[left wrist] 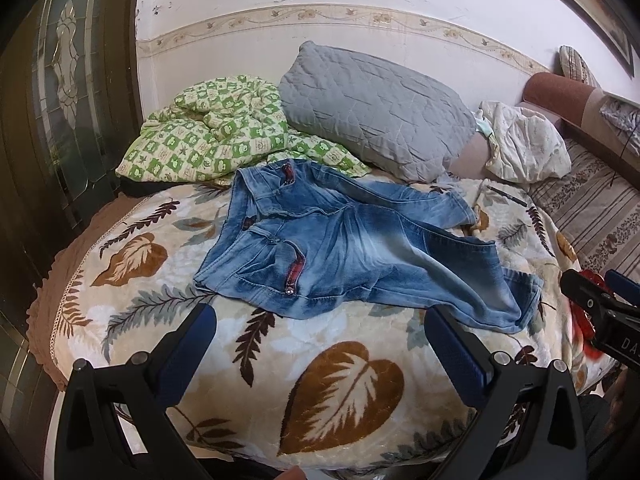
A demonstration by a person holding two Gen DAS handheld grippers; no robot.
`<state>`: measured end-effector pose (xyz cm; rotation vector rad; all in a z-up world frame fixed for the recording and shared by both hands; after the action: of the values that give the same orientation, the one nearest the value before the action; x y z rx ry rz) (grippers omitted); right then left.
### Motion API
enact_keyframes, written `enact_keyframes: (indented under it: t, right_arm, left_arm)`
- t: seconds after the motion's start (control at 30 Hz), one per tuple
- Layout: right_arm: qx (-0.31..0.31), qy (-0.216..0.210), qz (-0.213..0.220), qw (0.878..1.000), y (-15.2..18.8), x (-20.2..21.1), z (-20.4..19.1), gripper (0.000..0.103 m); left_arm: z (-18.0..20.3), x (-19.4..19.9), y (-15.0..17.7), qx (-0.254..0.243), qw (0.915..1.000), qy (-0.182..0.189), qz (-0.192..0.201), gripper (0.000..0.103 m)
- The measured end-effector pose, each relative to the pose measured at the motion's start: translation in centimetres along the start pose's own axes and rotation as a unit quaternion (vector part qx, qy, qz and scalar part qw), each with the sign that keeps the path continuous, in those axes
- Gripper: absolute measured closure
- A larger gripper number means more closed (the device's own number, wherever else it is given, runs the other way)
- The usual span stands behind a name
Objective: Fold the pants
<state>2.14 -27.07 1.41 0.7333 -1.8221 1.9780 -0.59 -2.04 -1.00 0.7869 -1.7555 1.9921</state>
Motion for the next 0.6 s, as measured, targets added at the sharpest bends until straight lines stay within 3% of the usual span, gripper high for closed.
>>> enact_keyframes:
  t: [0.6]
  right_arm:
    - [0.003, -0.001, -0.006, 1.000, -0.18, -0.26, -0.11, 0.000]
  left_arm:
    - [-0.59, -0.14, 0.11, 0.006, 1.0000, -0.006, -0.003, 0.000]
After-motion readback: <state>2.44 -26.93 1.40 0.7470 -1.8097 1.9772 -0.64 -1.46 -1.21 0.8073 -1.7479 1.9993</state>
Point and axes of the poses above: each gripper's, at about its wrist camera, not at the fingertips, and x roughly against the way its jaws point, z to its right, y to its underside, the point moved 1 cm from there along -x, roughly the way its jaws point, and after that the axes turned 3 degrees about x, right-handed, at the moved point
